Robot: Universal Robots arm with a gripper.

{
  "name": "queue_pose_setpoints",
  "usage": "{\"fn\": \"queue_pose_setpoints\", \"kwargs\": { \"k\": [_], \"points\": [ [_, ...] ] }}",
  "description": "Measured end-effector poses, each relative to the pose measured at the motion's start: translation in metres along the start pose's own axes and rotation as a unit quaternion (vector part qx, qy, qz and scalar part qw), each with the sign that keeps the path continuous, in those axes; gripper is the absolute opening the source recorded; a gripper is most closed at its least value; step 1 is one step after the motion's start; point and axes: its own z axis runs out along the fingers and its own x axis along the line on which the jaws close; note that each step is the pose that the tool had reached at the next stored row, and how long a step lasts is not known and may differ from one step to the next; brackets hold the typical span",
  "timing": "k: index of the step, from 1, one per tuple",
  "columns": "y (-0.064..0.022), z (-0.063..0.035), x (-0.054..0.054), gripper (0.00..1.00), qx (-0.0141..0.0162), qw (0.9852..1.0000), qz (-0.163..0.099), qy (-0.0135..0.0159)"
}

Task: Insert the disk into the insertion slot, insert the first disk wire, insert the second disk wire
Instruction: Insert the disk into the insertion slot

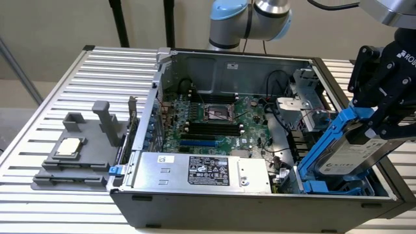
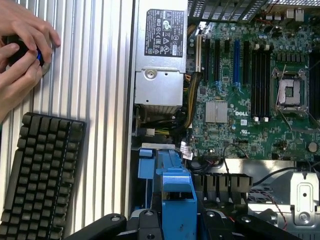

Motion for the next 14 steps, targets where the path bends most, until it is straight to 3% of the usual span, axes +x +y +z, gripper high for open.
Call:
{"fn": "queue_pose_setpoints", "kwargs": {
  "k": [14],
  "points": [
    [-0.0003, 0.0079, 0.0003, 0.32, -0.0001, 0.9999, -0.007, -0.0089]
  ]
}}
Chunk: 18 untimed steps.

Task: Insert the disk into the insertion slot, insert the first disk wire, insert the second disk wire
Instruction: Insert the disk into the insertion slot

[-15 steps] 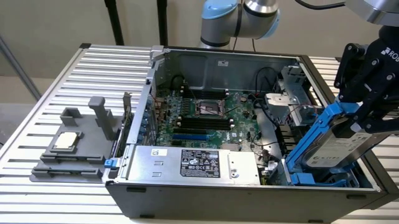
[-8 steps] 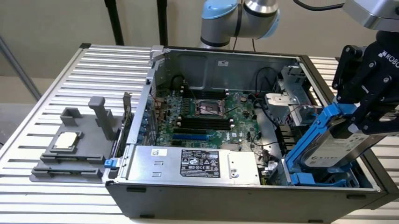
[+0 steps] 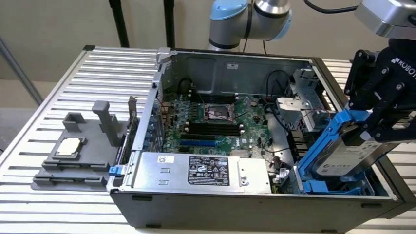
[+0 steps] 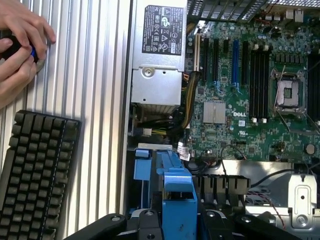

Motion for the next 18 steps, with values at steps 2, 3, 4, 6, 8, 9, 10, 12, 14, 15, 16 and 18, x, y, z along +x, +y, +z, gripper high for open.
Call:
{"fn": "queue_pose_setpoints", "kwargs": {
  "k": [2, 3, 4, 6, 8, 9, 10, 12, 14, 15, 16, 18],
  "points": [
    [0.0000, 0.0010, 0.0000, 0.32, 0.0000, 1.0000, -0.001, -0.0007],
    [-0.0001, 0.0015, 0.0001, 0.32, 0.0000, 1.0000, -0.001, -0.0012],
    [-0.0001, 0.0019, 0.0001, 0.32, -0.0001, 1.0000, -0.002, -0.0015],
    [-0.0002, 0.0030, 0.0000, 0.32, 0.0000, 1.0000, -0.003, -0.0027],
    [-0.0003, 0.0037, 0.0001, 0.33, -0.0001, 1.0000, -0.004, -0.0032],
    [-0.0003, 0.0039, 0.0002, 0.40, -0.0001, 1.0000, -0.004, -0.0034],
    [-0.0003, 0.0042, 0.0002, 0.40, -0.0001, 1.0000, -0.005, -0.0038],
    [-0.0002, 0.0046, 0.0002, 0.40, -0.0001, 1.0000, -0.005, -0.0044],
    [-0.0002, 0.0049, 0.0002, 0.40, -0.0001, 1.0000, -0.006, -0.0049],
    [-0.0006, 0.0051, 0.0003, 0.40, -0.0001, 1.0000, -0.006, -0.0052],
    [-0.0022, 0.0054, 0.0003, 0.40, -0.0002, 1.0000, -0.006, -0.0057],
    [-0.0087, 0.0051, 0.0005, 0.40, -0.0001, 1.0000, -0.006, -0.0062]
  ]
}}
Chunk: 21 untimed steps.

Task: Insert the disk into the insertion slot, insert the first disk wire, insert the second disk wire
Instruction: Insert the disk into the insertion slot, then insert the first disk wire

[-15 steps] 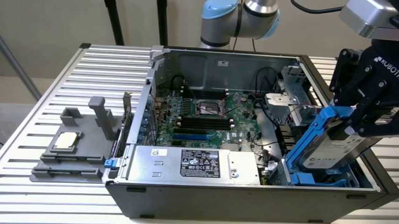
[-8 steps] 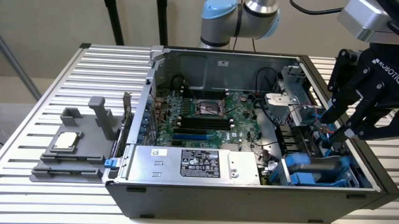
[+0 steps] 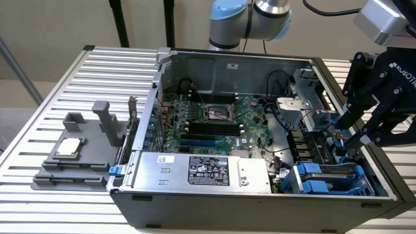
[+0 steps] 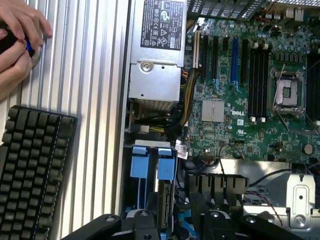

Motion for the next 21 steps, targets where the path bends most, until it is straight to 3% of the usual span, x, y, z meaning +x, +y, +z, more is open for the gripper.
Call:
{"fn": "queue_pose_setpoints", "kwargs": {
  "k": [3, 7, 21],
  "points": [
    [-0.0041, -0.0001, 0.0001, 0.40, 0.0000, 1.0000, 0.000, -0.0005],
    [-0.0041, 0.0000, 0.0002, 0.24, -0.0001, 1.0000, 0.000, -0.0006],
    [-0.0042, 0.0000, 0.0002, 0.24, -0.0001, 1.0000, 0.000, -0.0006]
  ]
}}
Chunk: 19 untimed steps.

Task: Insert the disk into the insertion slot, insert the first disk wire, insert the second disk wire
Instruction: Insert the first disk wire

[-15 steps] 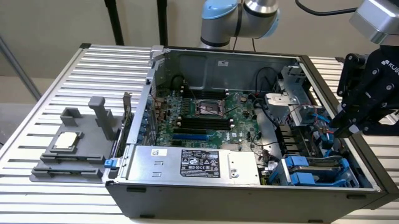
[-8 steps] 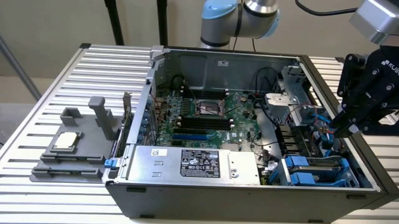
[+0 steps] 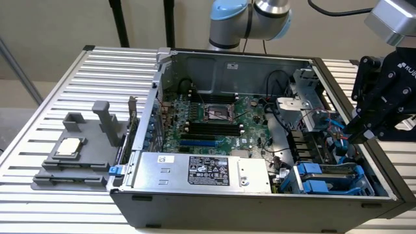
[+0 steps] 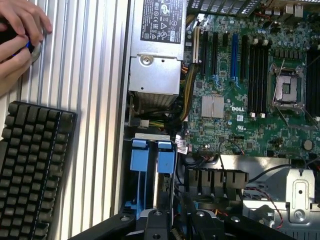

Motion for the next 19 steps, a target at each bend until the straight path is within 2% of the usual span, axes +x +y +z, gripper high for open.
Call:
{"fn": "queue_pose_setpoints", "kwargs": {
  "k": [19],
  "points": [
    [-0.0008, 0.0000, 0.0000, 0.24, 0.0000, 1.0000, 0.000, 0.0000]
  ]
}}
